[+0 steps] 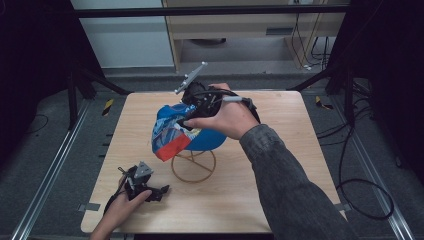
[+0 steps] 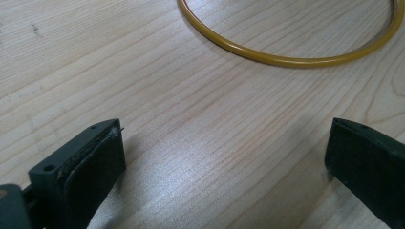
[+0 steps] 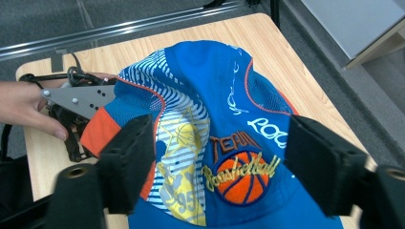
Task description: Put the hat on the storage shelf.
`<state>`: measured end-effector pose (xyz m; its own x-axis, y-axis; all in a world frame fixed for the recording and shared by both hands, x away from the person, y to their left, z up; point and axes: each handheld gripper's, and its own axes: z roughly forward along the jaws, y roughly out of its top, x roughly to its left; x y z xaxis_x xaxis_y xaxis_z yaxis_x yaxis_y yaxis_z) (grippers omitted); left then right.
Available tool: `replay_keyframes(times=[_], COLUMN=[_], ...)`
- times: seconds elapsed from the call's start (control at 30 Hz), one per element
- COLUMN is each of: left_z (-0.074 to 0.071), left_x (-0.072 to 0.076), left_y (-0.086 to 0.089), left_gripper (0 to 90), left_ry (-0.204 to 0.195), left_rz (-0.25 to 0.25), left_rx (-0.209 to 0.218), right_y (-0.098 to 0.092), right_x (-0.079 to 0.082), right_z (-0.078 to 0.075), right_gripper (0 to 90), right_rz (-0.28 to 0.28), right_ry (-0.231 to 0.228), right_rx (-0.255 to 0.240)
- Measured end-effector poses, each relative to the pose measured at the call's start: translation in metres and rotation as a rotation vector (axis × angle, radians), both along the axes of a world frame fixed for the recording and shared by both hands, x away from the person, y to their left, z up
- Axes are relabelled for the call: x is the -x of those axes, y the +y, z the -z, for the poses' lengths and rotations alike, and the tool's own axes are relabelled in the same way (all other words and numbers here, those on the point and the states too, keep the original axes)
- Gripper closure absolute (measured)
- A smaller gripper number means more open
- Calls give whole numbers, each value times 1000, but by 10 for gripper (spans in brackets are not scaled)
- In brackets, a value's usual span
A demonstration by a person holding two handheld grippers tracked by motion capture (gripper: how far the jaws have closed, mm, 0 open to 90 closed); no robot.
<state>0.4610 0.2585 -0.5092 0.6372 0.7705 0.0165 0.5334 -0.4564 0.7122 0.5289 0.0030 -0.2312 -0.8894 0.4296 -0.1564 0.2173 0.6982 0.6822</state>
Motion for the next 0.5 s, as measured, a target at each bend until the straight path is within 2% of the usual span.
replay_keyframes(times=[0.17, 0.37, 0.5], left_z=[0, 0, 0], left_x=[0, 0, 0], left_y=[0, 0, 0], left_gripper=[0, 0, 0], left_ry=[0, 1, 0], left_rz=[1, 0, 0], left_rx=[-1, -2, -3], right_y=[-5, -11, -14], right_x=[2, 4, 3], right_z=[0, -3, -2], right_gripper=[156, 117, 101], right_rz=[23, 36, 44], right_ry=[2, -6, -8], right_rx=[-22, -53, -54])
